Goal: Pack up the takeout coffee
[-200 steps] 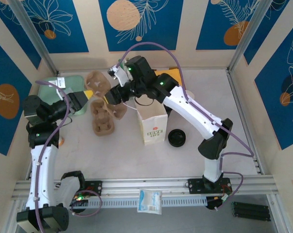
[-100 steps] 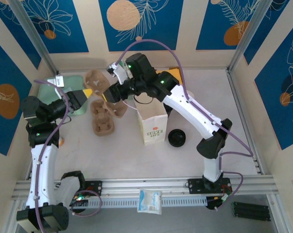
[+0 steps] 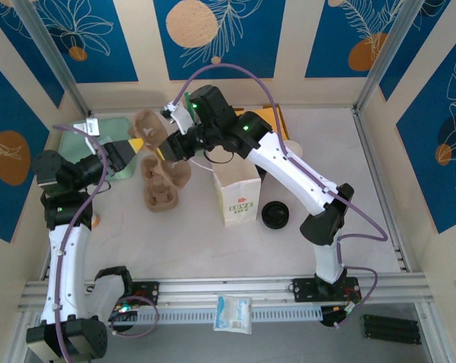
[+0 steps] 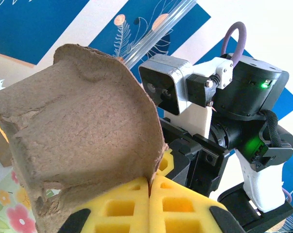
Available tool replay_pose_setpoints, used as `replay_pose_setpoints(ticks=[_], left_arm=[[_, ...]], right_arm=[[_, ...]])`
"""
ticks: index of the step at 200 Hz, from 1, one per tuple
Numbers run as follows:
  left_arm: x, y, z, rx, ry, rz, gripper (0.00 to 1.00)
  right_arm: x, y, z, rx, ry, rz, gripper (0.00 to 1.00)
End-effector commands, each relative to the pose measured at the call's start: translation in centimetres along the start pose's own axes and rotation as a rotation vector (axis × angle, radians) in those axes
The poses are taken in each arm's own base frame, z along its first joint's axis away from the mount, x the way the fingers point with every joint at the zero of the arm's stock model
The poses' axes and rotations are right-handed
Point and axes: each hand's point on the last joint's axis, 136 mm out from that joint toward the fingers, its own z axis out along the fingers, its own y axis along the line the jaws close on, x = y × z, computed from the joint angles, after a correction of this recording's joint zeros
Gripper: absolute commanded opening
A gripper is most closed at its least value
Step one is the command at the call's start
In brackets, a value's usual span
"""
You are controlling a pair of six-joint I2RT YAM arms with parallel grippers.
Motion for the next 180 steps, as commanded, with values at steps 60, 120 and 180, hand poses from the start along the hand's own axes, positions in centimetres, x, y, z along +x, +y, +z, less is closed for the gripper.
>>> replay_pose_setpoints(ticks=[60,120,180], left_arm=[[-0.5,-0.6,-0.1,0.003,-0.014,0.035,0.36],[-2.6,-2.3,-0.3,-0.016,-0.046,0.110,0.61],[-5.6,-4.1,-0.3,-0.033,-0.115,0.179,0.84]], right_arm=[[-1.3,1.5,-1.4,-0.013,-0.056,-0.021,0.30],[-3.1,1.8,-3.0,0.002,-0.116,-0.035,0.29],[-6.1,2.0,-5.5,0.007,-0.211,-0.054,0.29]])
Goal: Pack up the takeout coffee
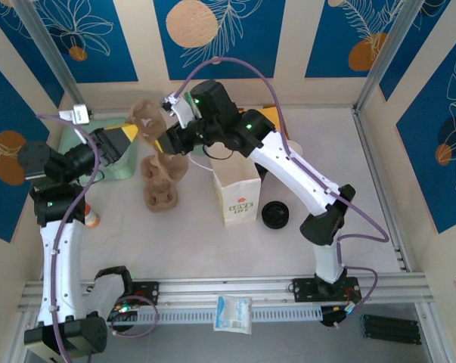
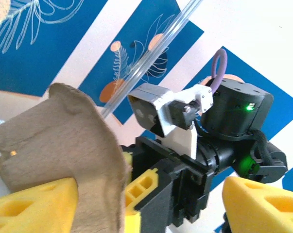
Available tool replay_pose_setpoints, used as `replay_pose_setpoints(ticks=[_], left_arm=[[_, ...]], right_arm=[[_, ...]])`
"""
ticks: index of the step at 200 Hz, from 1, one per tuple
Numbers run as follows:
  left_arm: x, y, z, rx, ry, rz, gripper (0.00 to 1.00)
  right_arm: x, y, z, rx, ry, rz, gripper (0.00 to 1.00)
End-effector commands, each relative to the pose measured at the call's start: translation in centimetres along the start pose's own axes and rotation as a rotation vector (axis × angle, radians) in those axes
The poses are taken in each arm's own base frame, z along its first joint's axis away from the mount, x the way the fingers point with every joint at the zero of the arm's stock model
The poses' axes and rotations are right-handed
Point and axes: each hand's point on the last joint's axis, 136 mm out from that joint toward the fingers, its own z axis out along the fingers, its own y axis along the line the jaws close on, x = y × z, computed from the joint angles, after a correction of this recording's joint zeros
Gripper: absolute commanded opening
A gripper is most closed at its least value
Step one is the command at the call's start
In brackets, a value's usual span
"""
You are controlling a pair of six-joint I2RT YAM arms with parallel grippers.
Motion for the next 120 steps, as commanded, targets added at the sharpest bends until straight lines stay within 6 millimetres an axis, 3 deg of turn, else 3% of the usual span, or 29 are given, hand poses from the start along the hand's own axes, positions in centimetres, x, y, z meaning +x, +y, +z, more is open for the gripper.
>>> replay_pose_setpoints(ticks=[1,75,120], left_arm=[[-1.8,-0.8,-0.2,-0.018,-0.048,0.062,0.84],[-3.7,-1.1,-0.4,-0.067,-0.100,0.078,0.90],[-3.9,-1.3,0.0,-0.053,-0.076,0.081,0.89]], right_arm=[[-3.8,1.7,-3.8,-0.015,-0.122,-0.034,0.29],[-7.8,-0.1,-7.8,0.078,-0.254,-0.011,0.29],[-7.4,-2.1,-10.8,0.203,-0.262,0.057,0.30]])
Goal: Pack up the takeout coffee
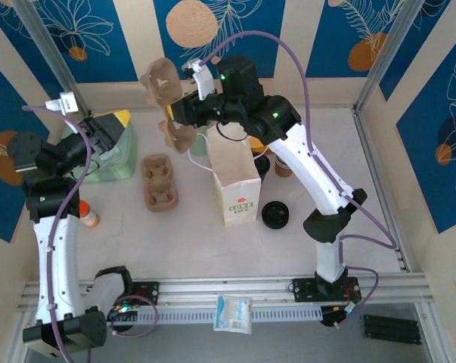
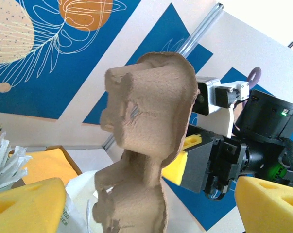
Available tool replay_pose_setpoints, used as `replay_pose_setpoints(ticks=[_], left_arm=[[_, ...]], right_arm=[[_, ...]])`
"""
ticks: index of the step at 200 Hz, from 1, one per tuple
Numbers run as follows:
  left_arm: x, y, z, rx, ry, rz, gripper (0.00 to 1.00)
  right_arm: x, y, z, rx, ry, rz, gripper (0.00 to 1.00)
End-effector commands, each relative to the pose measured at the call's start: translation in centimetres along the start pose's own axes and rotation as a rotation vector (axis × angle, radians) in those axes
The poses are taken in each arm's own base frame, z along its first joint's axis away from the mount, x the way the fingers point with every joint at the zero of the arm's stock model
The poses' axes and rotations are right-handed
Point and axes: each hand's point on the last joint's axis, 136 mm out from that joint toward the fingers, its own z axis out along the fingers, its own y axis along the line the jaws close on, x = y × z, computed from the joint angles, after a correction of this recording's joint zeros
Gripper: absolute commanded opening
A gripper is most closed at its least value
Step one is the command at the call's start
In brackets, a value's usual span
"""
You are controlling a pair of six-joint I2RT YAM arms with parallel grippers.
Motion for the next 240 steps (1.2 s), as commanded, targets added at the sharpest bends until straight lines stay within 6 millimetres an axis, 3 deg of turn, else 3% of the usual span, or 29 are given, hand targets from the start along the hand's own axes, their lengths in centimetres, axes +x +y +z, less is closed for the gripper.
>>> replay_pose_setpoints(ticks=[1,58,123,160,240], left_arm=[[-0.8,-1.0,-0.1,0.008,-0.006,0.057,0.89],[1.6,0.3,2.1,-0.073,0.106,0.071,0.86],[7.0,4.7,5.5,-0.320,0.325,0.130,0.83],[10.4,7.7,6.0,-0.475,0.467,0.176,0.77],[15.8,8.9,9.0,-0.521,0.635,0.291,0.67]], right_arm=[[-2.0,-0.2,-4.2,0.079,-0.062,0.029,0.30],[-0.6,-4.4,-8.0,0.268,-0.050,0.165,0.29],[2.2,-7.1,-11.1,0.408,0.030,0.300,0.29],[4.6,-7.6,-10.8,0.447,0.118,0.357,0.29],[7.7,-7.9,-8.5,0.504,0.247,0.373,0.29]])
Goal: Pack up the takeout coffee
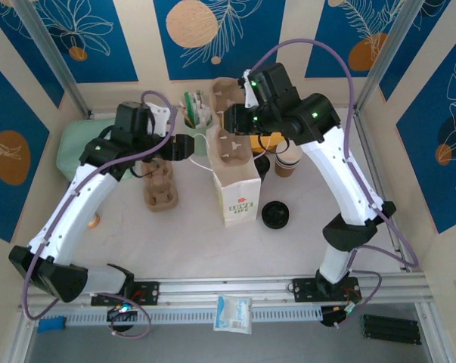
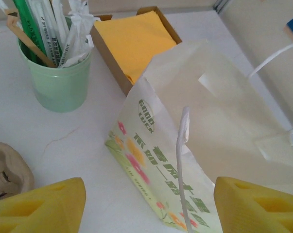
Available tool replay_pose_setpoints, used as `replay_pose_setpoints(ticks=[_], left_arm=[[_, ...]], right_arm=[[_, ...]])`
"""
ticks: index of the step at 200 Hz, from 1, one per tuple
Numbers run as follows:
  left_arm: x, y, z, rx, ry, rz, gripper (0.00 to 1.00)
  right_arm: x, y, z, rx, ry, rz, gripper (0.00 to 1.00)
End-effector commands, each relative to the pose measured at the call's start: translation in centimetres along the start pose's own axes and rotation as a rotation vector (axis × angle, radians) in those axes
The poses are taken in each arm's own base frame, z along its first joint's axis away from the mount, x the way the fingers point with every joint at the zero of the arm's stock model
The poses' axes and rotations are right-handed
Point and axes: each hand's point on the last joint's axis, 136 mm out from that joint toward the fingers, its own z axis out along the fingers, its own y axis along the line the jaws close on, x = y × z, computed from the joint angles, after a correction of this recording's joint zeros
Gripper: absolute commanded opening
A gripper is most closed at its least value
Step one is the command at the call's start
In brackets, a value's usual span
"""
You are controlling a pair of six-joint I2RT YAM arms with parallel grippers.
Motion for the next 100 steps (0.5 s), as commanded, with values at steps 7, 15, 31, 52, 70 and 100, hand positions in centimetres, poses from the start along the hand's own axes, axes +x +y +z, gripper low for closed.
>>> replay_pose_setpoints(ticks=[7,15,31,52,70,100], left_arm=[[-0.2,0.2,0.4,-0.069,0.000,0.067,0.66],[-0.1,0.1,0.6,-0.073,-0.001,0.074,0.64],[0.1,0.1,1.1,-0.079,0.002,0.081,0.61],[0.3,0.0,1.5,-0.076,0.006,0.087,0.57],[0.4,-0.4,2.0,-0.062,0.010,0.089,0.54],[0.9,-0.7,2.7,-0.052,0.025,0.096,0.51]], right_arm=[[0.7,-0.2,0.7,0.048,0.031,0.002,0.29],[0.8,-0.1,0.9,0.057,0.038,-0.003,0.29],[1.0,-0.2,1.2,0.074,0.050,-0.013,0.29],[1.2,-0.3,1.5,0.094,0.058,-0.027,0.29],[1.4,-0.5,1.8,0.107,0.070,-0.029,0.29],[2.1,-0.9,2.2,0.132,0.098,-0.029,0.29]])
